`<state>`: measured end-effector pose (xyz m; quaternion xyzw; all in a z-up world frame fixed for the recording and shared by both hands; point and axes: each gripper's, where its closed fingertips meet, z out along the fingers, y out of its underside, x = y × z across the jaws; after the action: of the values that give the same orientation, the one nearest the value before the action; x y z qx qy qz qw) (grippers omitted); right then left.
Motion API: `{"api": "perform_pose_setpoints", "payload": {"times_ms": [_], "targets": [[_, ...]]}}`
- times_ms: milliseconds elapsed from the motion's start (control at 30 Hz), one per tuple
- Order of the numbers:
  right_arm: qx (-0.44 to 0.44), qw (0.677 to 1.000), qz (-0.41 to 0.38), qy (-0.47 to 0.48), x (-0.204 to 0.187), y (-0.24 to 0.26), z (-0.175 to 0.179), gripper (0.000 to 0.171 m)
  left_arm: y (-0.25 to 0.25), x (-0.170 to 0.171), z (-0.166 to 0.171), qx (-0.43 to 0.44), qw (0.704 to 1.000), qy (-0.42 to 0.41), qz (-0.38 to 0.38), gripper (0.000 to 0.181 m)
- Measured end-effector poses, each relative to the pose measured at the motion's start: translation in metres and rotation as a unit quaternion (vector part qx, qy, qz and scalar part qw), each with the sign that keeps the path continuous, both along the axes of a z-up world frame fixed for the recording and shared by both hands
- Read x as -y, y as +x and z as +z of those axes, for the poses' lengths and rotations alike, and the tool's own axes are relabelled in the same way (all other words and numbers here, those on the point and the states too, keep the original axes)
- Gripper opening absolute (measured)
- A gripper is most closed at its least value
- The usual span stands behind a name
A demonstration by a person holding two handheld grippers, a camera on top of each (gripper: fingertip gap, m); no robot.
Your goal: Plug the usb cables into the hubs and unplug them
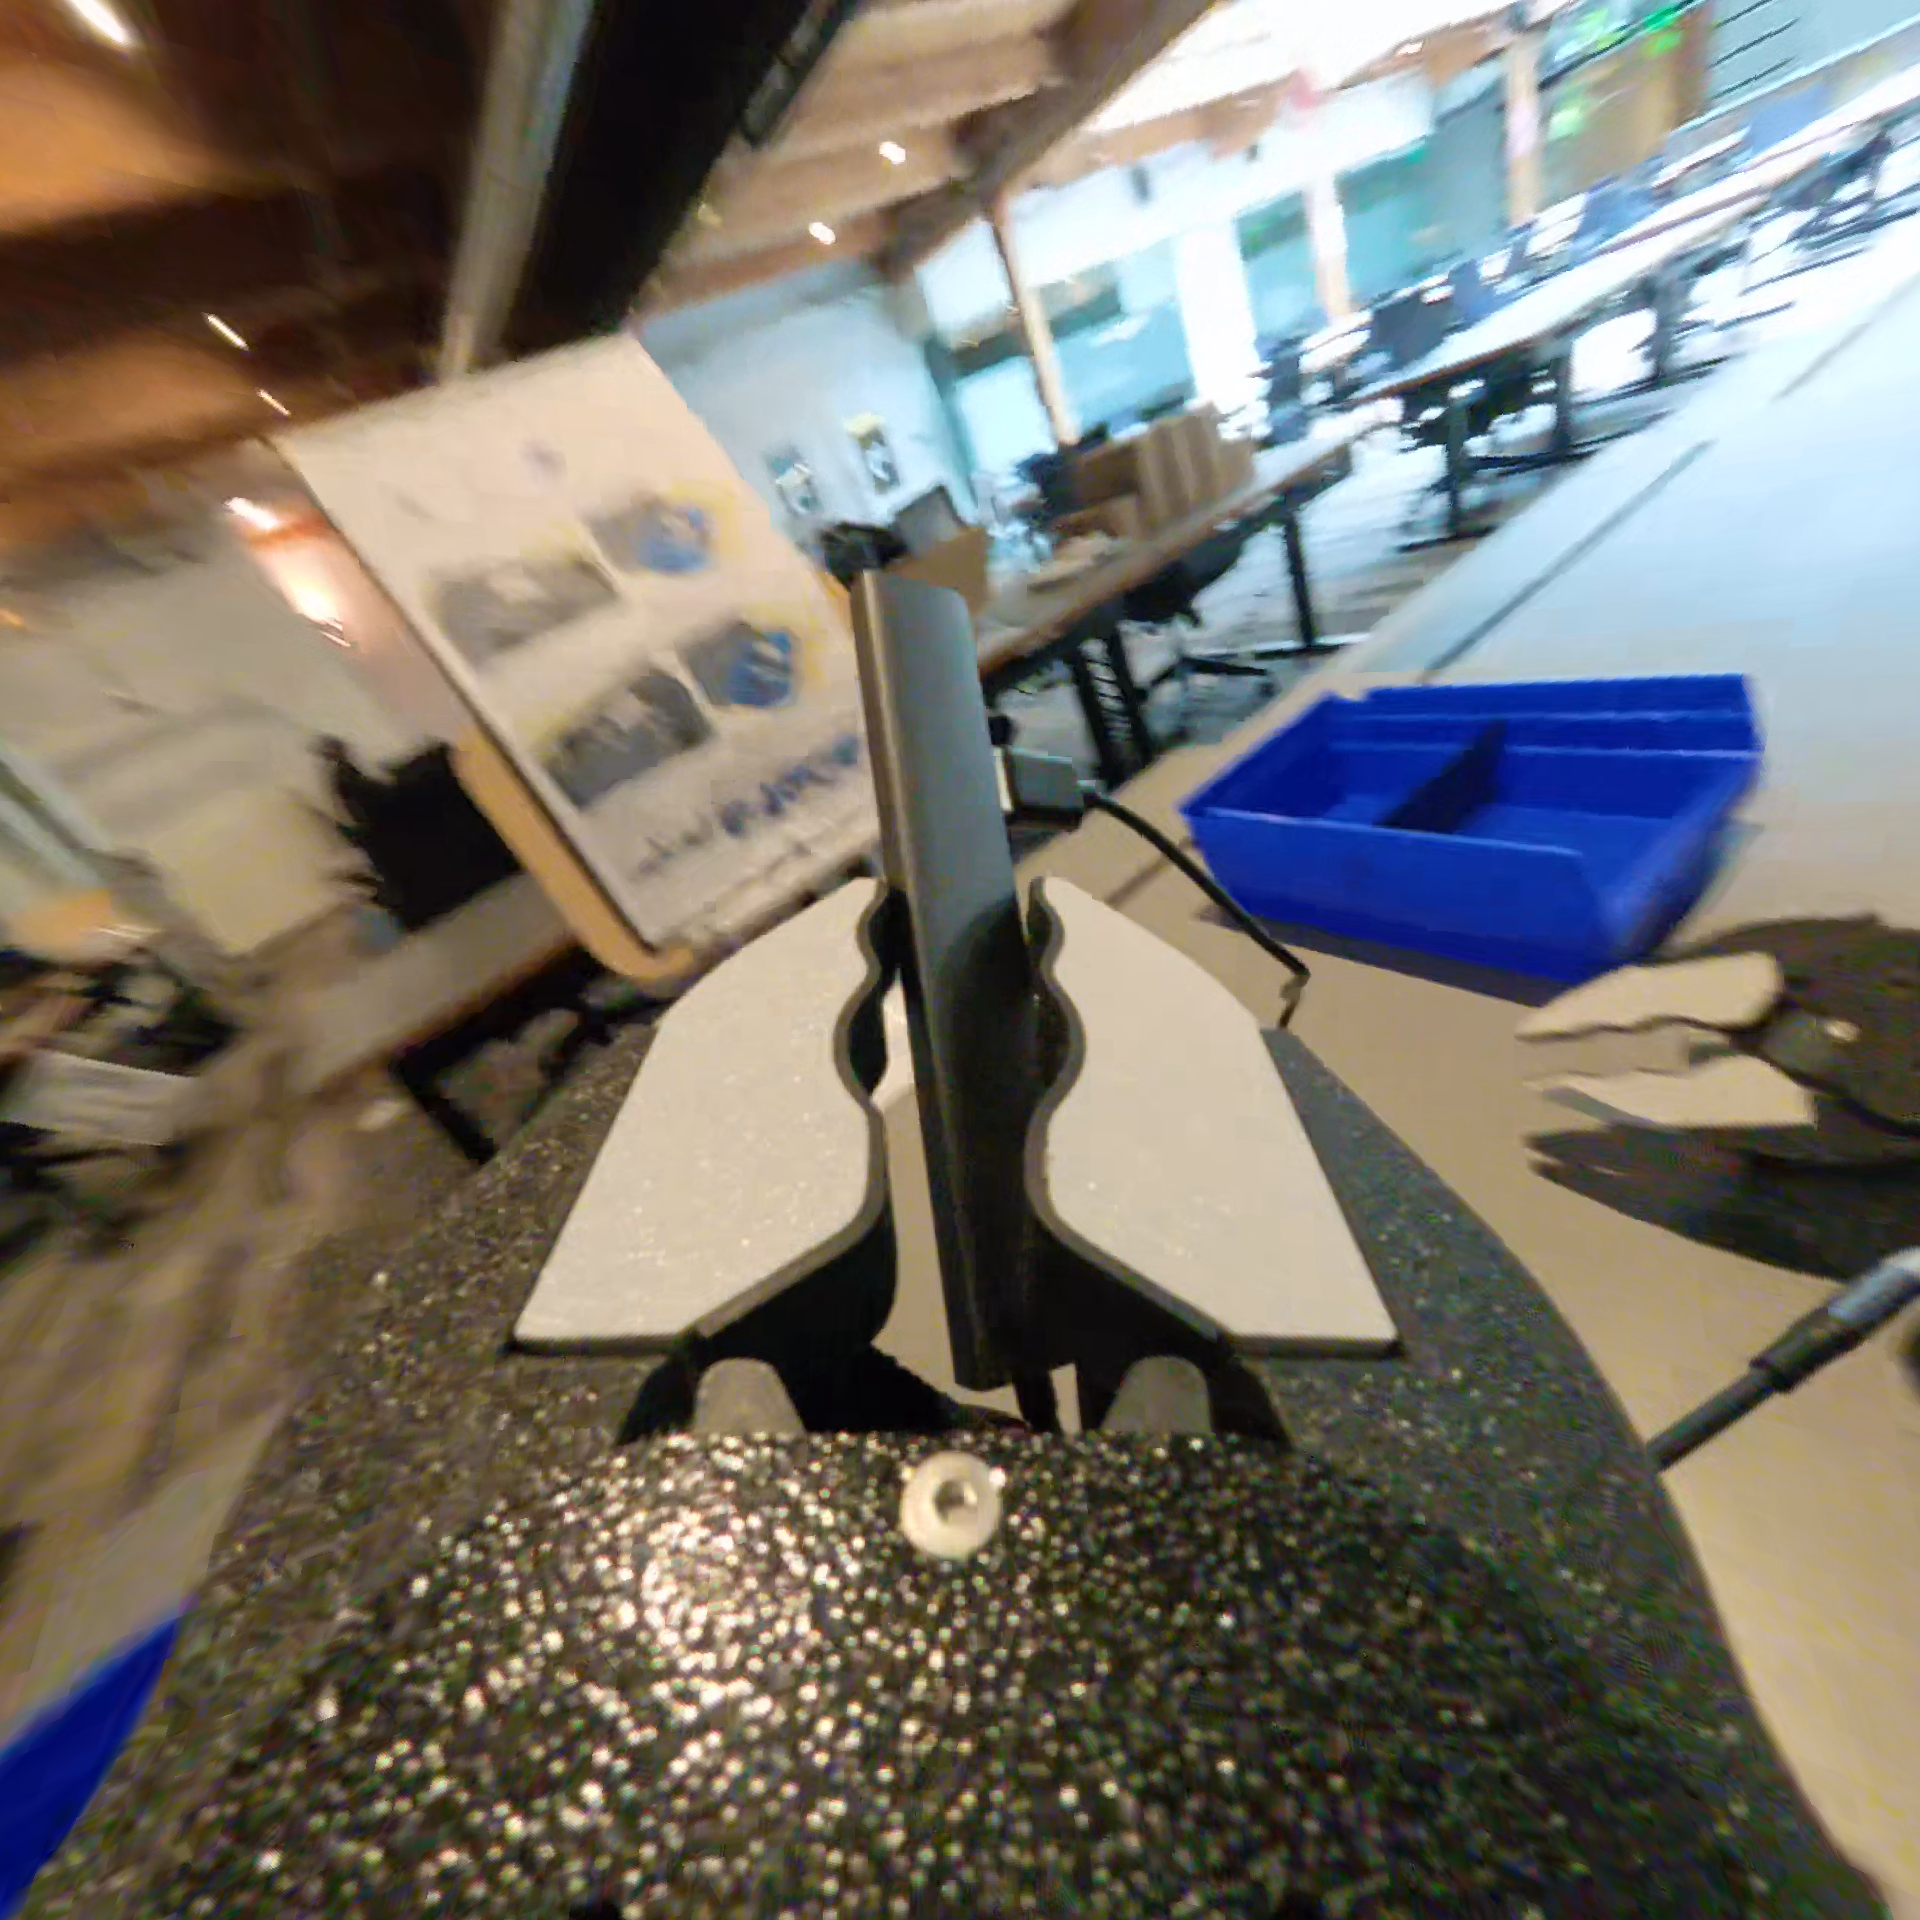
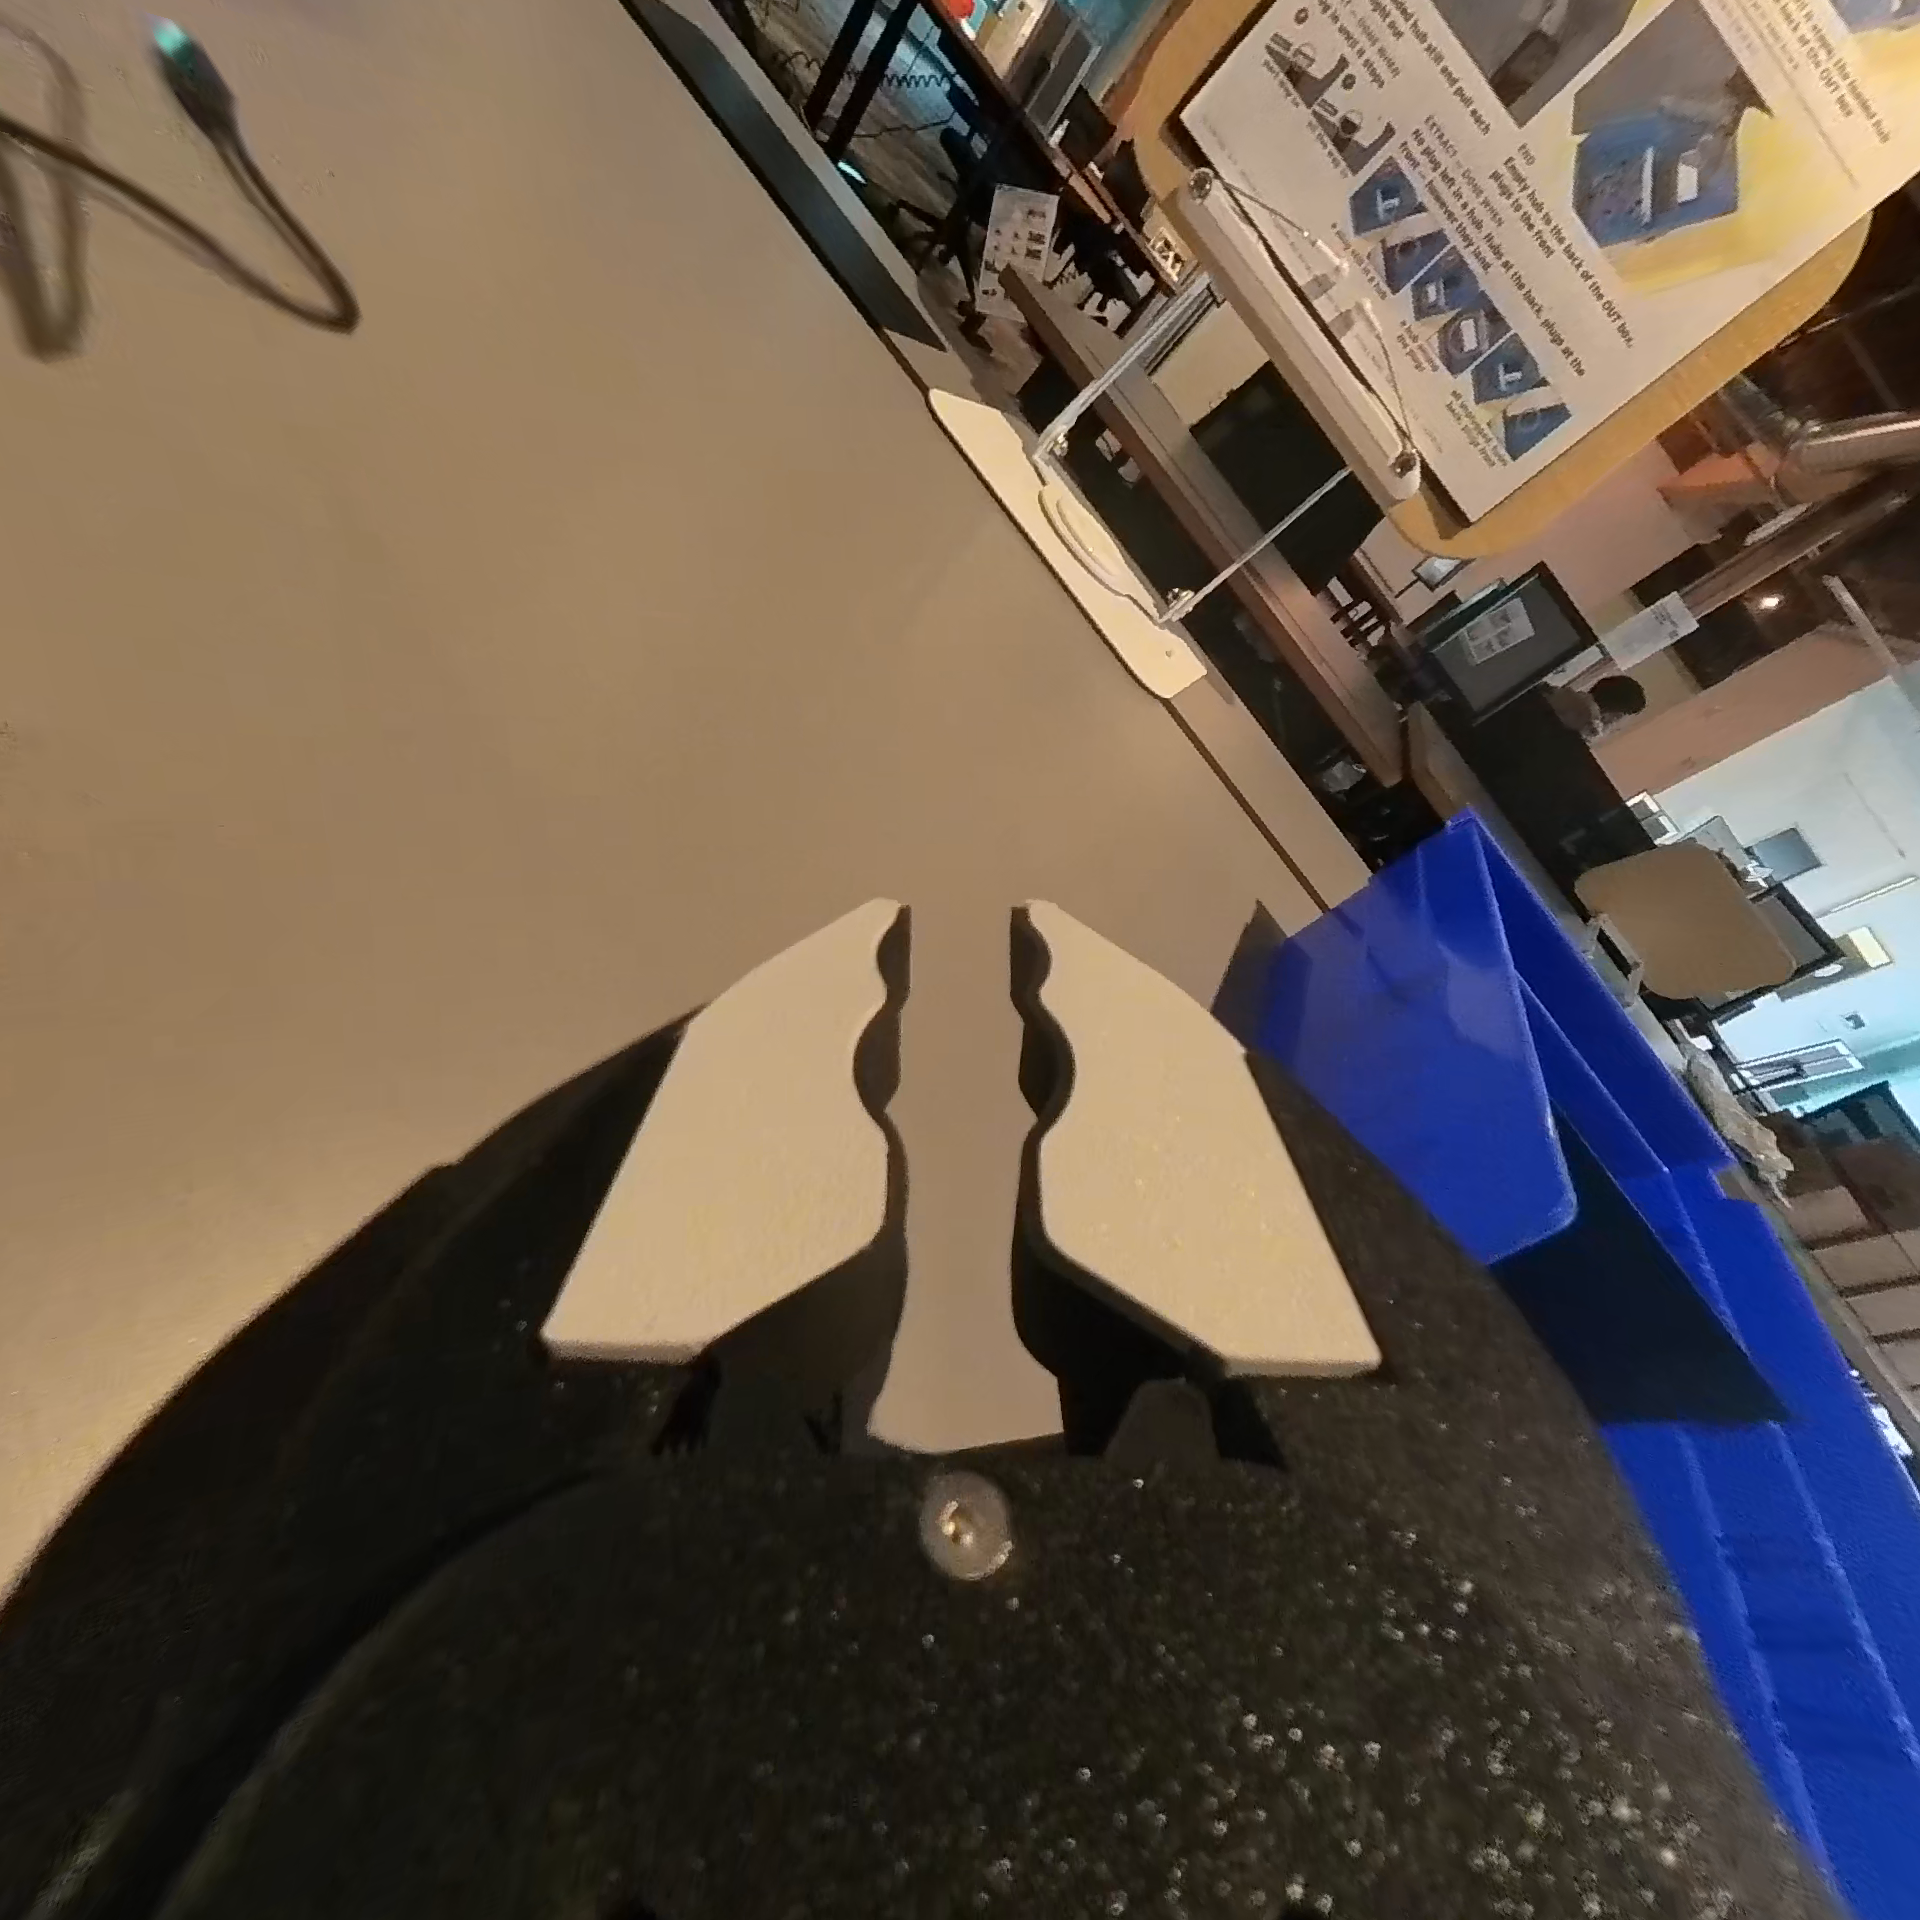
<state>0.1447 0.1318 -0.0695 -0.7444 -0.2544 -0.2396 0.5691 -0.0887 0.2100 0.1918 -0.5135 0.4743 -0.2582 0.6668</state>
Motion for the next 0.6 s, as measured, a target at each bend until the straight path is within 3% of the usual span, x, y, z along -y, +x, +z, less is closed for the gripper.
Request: {"api": "perform_pose_setpoints", "payload": {"times_ms": [133,300,433,600], "targets": [[0.003,1.0,-0.004,-0.001,0.0,0.001,0.0,0.018,0.037,-0.007,-0.109,-0.014,0.988,-0.142,-0.057,0.023],[-0.002,1.0,-0.015,-0.005,-0.004,0.004,-0.001,0.017,0.059,-0.017,-0.211,-0.067,0.972,-0.218,-0.062,0.023],[-0.003,1.0,-0.022,-0.013,-0.005,0.007,-0.003,0.017,0.064,-0.023,-0.243,-0.077,0.97,-0.229,-0.04,0.023],[0.01,0.999,-0.029,-0.024,-0.009,0.007,-0.007,0.017,0.069,-0.022,-0.248,-0.087,0.978,-0.189,-0.011,0.023]]}}
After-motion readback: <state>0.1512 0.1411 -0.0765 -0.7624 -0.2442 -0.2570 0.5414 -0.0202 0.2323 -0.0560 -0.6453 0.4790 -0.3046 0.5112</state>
